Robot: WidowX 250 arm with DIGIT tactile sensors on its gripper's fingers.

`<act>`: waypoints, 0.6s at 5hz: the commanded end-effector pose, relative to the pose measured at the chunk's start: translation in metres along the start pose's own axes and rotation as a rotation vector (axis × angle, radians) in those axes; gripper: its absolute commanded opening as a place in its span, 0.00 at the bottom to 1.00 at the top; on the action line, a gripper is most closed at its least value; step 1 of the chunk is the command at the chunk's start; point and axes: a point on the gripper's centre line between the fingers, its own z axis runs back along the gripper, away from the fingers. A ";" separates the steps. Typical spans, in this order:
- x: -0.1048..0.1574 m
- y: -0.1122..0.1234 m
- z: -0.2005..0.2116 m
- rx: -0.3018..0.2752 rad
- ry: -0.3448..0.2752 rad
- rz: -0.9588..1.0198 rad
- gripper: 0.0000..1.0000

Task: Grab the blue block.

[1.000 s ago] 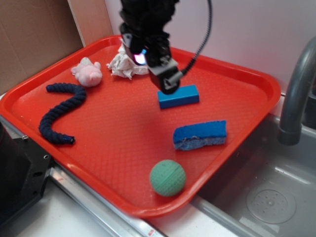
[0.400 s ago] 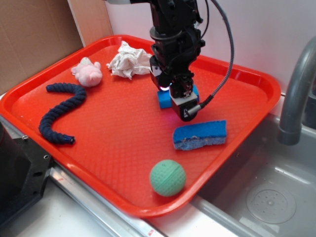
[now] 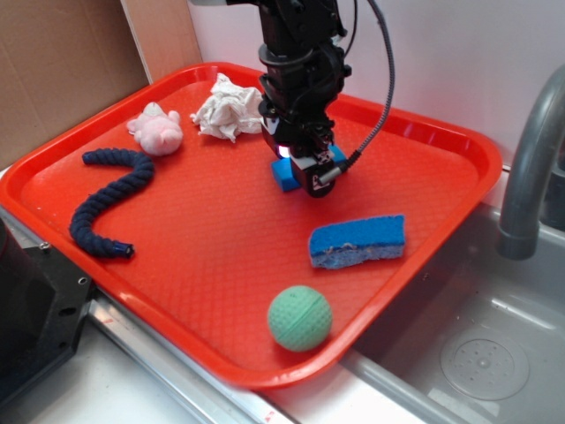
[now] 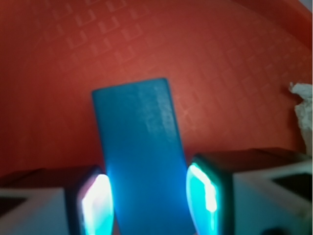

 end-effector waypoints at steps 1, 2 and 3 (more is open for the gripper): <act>-0.029 0.020 0.110 -0.026 -0.113 0.120 0.00; -0.053 0.028 0.147 -0.035 -0.141 0.180 0.00; -0.058 0.029 0.150 -0.083 -0.140 0.122 0.99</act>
